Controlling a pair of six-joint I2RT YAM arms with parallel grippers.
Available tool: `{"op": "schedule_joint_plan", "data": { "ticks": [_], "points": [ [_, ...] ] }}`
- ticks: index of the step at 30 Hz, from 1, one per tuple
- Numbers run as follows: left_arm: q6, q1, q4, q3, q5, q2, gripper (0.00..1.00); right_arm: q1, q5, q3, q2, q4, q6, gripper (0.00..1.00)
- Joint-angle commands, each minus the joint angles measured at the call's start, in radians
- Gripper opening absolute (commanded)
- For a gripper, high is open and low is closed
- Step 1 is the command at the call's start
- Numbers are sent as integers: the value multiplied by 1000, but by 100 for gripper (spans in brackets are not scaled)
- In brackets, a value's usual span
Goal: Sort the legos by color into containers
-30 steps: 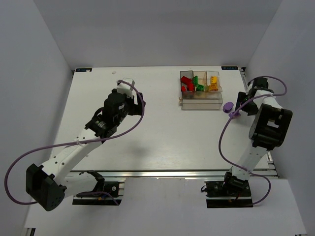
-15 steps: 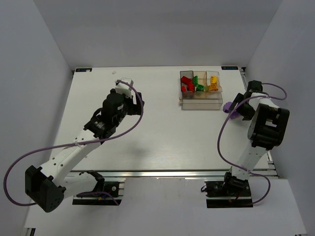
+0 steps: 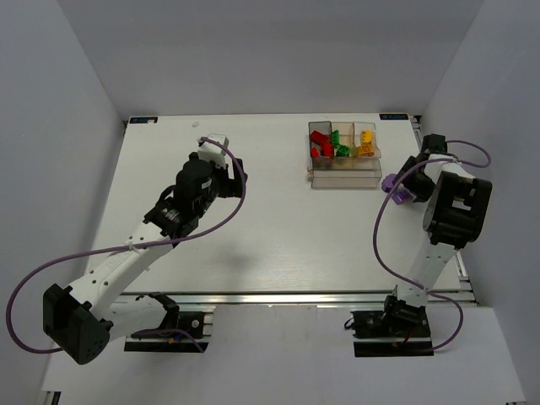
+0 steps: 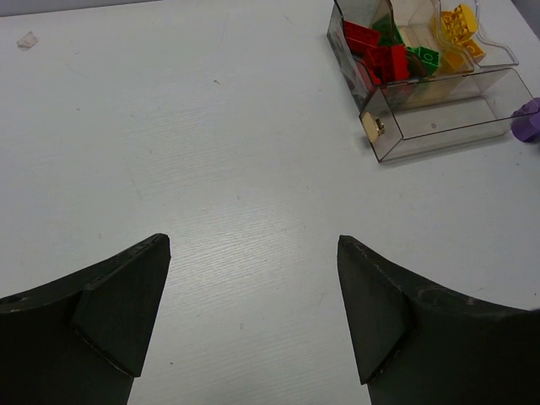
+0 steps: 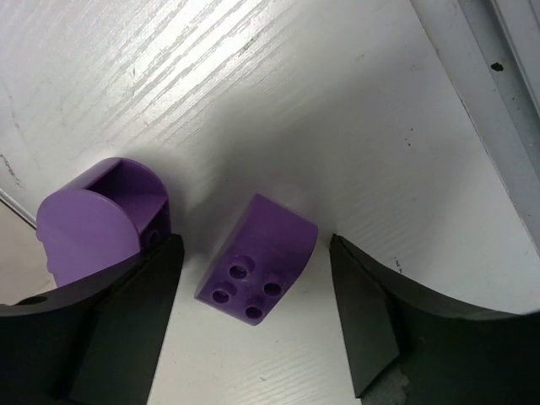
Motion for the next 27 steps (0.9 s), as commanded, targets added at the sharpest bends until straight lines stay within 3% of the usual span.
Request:
{"op": "schedule_joint_plan", "data": {
  "ticks": [1, 3, 5, 6, 8, 11, 13, 15, 18, 19, 20, 22, 27],
  "points": [
    [7, 0, -1, -5, -17, -10, 90, 5, 33, 18, 15, -8, 19, 74],
    [9, 0, -1, -5, -17, -12, 90, 4, 27, 4, 13, -8, 14, 68],
    [7, 0, -1, -5, -18, -13, 90, 2, 13, -8, 7, -7, 8, 51],
    [9, 0, -1, -5, -18, -13, 90, 2, 12, -16, -1, -4, 2, 36],
    [10, 0, -1, -5, -21, -15, 90, -2, 13, -42, -13, 3, -3, 22],
    [12, 0, 0, -8, -26, -16, 90, -11, 15, -77, -44, 3, -12, 14],
    [12, 0, 2, -10, -29, -15, 90, -24, -5, -86, -77, -8, -37, 0],
    [12, 0, 3, -11, -31, -15, 90, -27, -46, -89, -123, -23, -90, 0],
    [12, 0, 3, -11, -20, -12, 90, -22, -259, -86, -185, -48, -294, 0],
    [9, 0, 5, -10, -14, -12, 90, -21, -412, -71, -194, -66, -346, 0],
    [7, 0, 6, -11, -9, -9, 90, -12, -482, -50, -200, -132, -497, 0],
    [7, 0, 8, -13, -2, -5, 90, 5, -578, -10, -208, -155, -563, 0],
    [7, 0, 14, -19, -11, 4, 89, 83, -599, -10, -242, -13, -705, 0]
  ]
}}
